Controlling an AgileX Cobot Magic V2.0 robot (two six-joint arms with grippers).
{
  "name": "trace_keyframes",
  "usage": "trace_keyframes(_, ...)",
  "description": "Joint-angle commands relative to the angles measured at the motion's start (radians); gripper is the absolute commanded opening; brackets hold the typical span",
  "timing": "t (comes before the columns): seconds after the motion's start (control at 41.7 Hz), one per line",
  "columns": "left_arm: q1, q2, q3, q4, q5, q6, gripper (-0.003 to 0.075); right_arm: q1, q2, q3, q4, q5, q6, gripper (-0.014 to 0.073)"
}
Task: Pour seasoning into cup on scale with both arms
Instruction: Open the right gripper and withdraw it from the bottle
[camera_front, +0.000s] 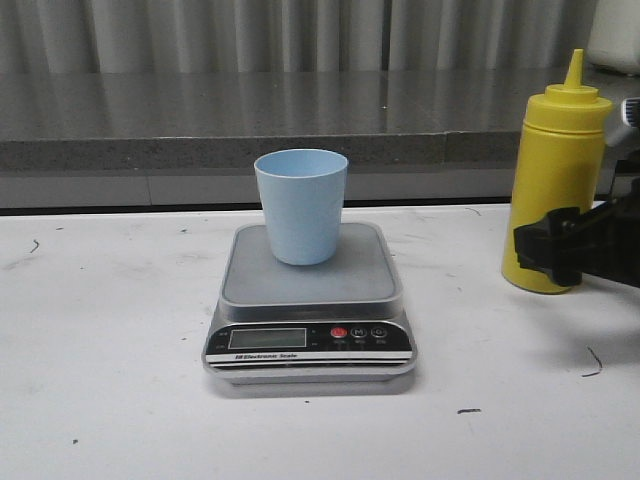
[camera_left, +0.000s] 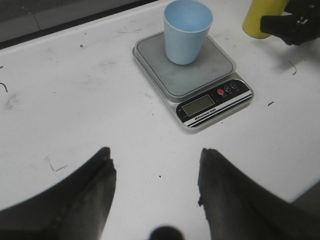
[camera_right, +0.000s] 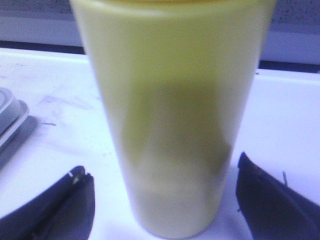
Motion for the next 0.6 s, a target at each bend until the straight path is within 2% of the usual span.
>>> trace_keyframes(0.0,-0.007,0.001,-0.026,0.000,-0.070,-0.005,0.0376,-0.002,-0.109,0.046,0.008,-0.013,-0.001,0.0597)
trace_keyframes(0.096,-0.007,0.001,-0.026,0.000,-0.070,-0.005,0.0376,0.004,-0.203,0.078,0.001,0.152,0.009,0.0597)
trace_keyframes(0.264,-0.007,0.001,-0.026,0.000,-0.070,-0.005,0.0376,0.064,-0.447,0.066,-0.048,0.636,0.129,0.0597)
trace_keyframes(0.384,-0.007,0.001,-0.026,0.000,-0.070,-0.005,0.0376,0.120,-0.625,0.014,-0.050,1.008,0.191,0.0597)
trace_keyframes(0.575,-0.007,0.001,-0.026,0.000,-0.070,-0.005,0.0376,0.179,-0.857,-0.112,-0.045,1.446,0.191,0.0597)
